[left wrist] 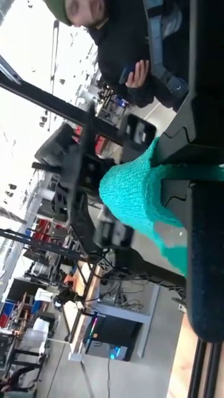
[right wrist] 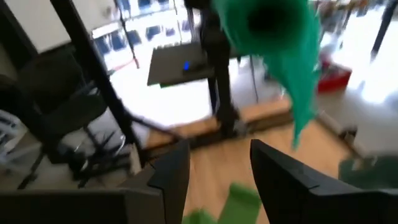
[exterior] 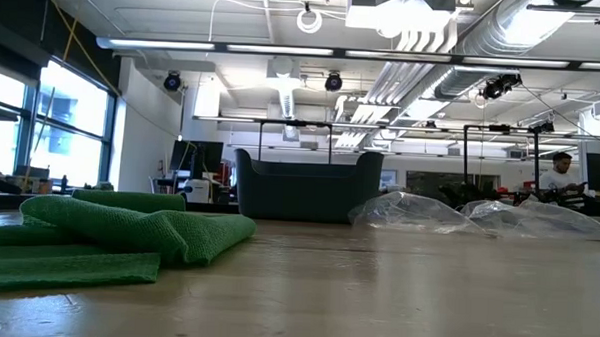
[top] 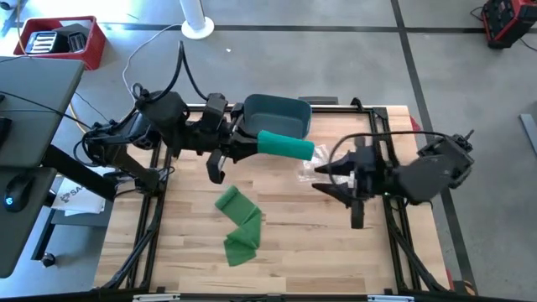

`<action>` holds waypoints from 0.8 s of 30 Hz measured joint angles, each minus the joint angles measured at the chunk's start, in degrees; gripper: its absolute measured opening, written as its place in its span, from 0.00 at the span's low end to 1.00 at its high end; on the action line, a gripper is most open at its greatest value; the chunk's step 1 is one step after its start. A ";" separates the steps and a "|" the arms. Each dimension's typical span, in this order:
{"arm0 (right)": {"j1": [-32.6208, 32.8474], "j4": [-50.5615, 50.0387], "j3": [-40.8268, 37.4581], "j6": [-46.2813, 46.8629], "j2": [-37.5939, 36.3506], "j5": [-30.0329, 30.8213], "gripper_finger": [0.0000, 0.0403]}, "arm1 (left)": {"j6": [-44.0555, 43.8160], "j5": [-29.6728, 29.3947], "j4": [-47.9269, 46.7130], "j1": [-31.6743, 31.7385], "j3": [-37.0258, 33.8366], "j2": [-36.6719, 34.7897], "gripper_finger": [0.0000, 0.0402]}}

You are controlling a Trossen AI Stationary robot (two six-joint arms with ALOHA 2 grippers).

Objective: Roll bandage
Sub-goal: Roll the blue bandage

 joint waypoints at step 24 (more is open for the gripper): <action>-4.34 16.67 -0.04 -16.97 2.22 2.89 0.39 | 0.96 -0.01 -0.37 0.00 0.00 0.00 0.01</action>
